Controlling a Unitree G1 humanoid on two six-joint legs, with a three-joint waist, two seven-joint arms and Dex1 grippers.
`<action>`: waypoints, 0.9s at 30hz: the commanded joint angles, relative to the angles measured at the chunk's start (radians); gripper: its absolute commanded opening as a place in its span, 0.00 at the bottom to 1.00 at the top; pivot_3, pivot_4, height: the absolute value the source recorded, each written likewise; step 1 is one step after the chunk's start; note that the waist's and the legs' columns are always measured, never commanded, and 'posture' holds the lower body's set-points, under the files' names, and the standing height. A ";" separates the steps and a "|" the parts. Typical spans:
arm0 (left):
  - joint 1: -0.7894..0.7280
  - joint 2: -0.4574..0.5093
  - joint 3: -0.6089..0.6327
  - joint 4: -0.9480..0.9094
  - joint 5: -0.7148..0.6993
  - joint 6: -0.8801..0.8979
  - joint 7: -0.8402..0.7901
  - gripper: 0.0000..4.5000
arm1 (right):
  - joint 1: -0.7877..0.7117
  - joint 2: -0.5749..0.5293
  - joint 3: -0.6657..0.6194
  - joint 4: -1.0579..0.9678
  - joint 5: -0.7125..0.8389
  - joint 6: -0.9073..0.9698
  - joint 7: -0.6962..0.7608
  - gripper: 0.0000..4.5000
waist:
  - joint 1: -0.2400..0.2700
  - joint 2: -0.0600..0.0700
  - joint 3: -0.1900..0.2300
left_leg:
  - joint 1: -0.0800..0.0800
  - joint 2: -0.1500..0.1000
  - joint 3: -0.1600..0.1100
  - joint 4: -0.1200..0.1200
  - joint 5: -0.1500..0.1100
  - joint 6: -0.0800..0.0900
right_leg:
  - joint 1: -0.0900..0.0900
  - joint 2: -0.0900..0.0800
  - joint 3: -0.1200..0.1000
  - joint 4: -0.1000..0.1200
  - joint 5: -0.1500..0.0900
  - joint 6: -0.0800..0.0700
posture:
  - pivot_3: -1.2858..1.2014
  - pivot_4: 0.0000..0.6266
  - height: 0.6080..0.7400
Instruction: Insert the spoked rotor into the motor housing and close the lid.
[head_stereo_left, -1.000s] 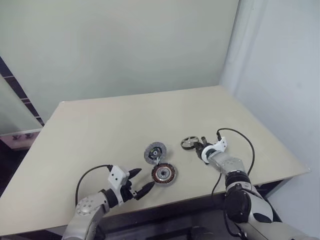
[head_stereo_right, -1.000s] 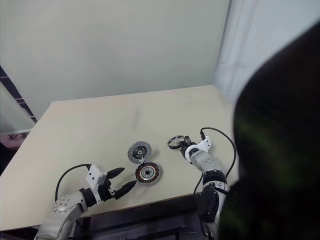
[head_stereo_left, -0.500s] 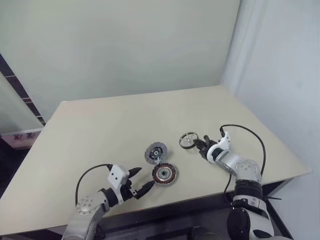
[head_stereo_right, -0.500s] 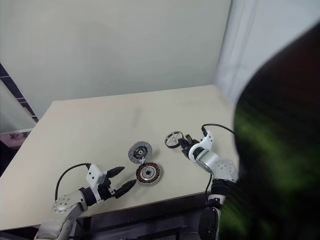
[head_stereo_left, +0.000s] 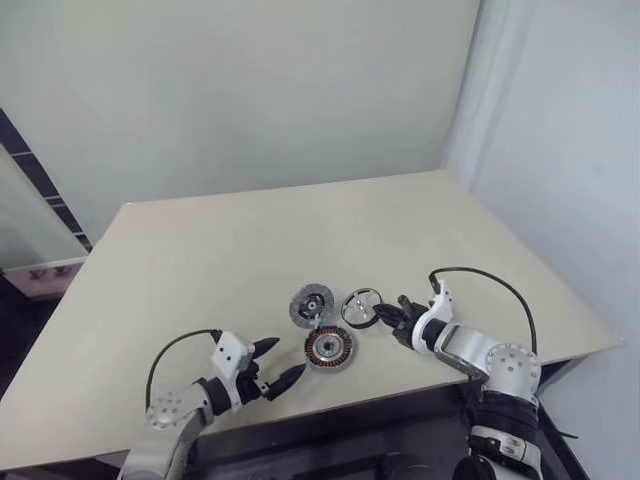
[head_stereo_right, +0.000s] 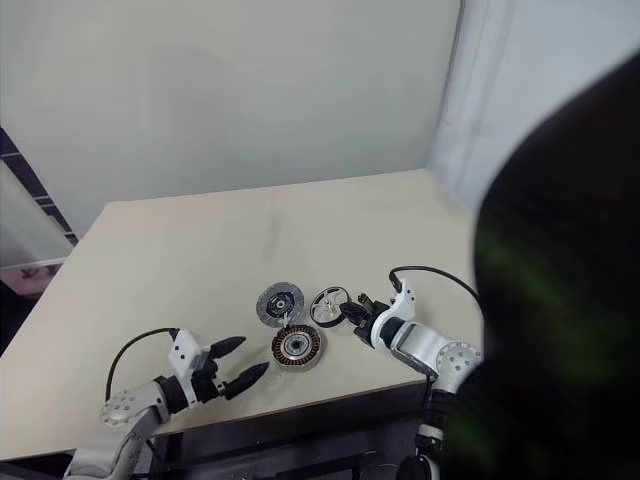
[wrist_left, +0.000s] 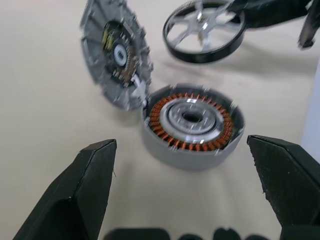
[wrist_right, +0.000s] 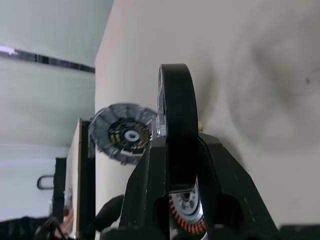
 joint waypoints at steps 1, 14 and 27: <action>-0.018 0.016 0.027 -0.011 -0.012 -0.019 -0.012 1.00 | 0.030 0.068 0.031 -0.061 0.062 0.038 -0.017 0.09 | 0.000 0.000 0.000 | 0.000 0.000 0.000 0.000 0.000 0.000 | 0.000 0.000 0.000 0.000 0.000 0.000 | 0.52 0.00 1.00; -0.036 0.017 0.016 -0.012 -0.006 -0.004 -0.010 1.00 | 0.087 0.111 0.116 -0.082 0.090 0.098 -0.023 0.09 | 0.000 0.000 0.000 | -0.001 0.000 0.000 0.000 0.000 0.000 | -0.004 0.000 0.000 0.000 0.000 0.000 | 0.52 0.00 1.00; -0.007 0.012 0.005 -0.044 -0.005 -0.002 -0.008 1.00 | 0.111 0.151 0.200 -0.077 0.110 0.068 -0.019 0.09 | 0.000 0.000 0.000 | -0.003 0.000 0.001 -0.001 0.000 0.000 | -0.007 0.000 0.000 0.000 0.001 0.001 | 0.52 0.00 1.00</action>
